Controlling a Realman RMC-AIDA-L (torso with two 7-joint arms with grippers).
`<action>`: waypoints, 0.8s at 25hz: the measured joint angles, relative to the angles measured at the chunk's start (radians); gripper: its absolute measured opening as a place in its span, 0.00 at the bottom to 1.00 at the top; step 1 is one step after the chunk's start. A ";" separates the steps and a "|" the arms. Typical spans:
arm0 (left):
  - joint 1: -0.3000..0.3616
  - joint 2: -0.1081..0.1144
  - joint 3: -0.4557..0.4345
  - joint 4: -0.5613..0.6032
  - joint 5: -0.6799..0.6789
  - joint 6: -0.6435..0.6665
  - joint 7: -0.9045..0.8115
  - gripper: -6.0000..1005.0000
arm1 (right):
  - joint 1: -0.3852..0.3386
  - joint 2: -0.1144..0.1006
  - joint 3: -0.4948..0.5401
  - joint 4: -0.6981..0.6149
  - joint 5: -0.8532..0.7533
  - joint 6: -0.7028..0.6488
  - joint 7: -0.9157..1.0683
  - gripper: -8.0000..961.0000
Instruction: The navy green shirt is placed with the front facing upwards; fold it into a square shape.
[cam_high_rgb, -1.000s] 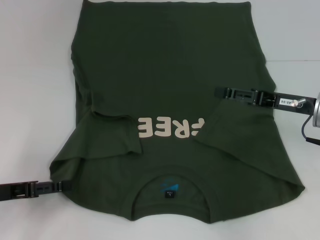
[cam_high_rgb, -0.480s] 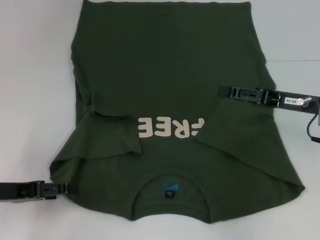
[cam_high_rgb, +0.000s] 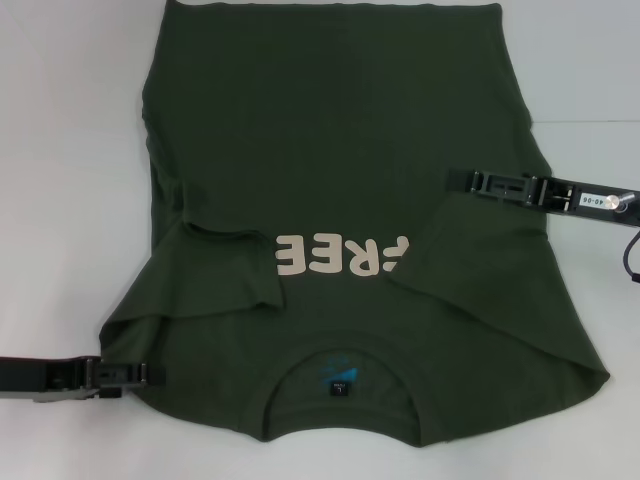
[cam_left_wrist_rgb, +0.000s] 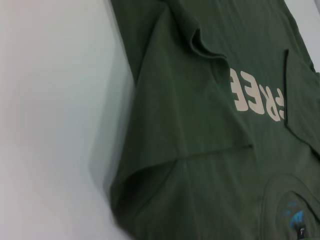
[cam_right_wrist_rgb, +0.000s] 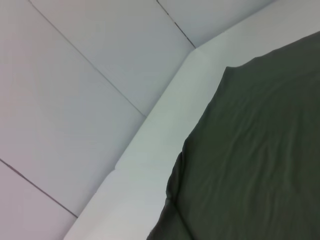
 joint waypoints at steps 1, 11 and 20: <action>0.000 0.000 0.000 0.000 0.000 0.000 0.000 0.93 | -0.001 0.000 0.004 0.000 0.000 -0.002 0.000 0.98; -0.009 0.001 0.002 0.000 0.026 0.013 -0.021 0.93 | -0.003 -0.003 0.012 -0.001 0.000 -0.006 0.000 0.98; -0.037 0.001 0.002 -0.034 0.026 0.002 -0.012 0.93 | -0.004 -0.002 0.018 -0.002 0.000 -0.006 0.000 0.98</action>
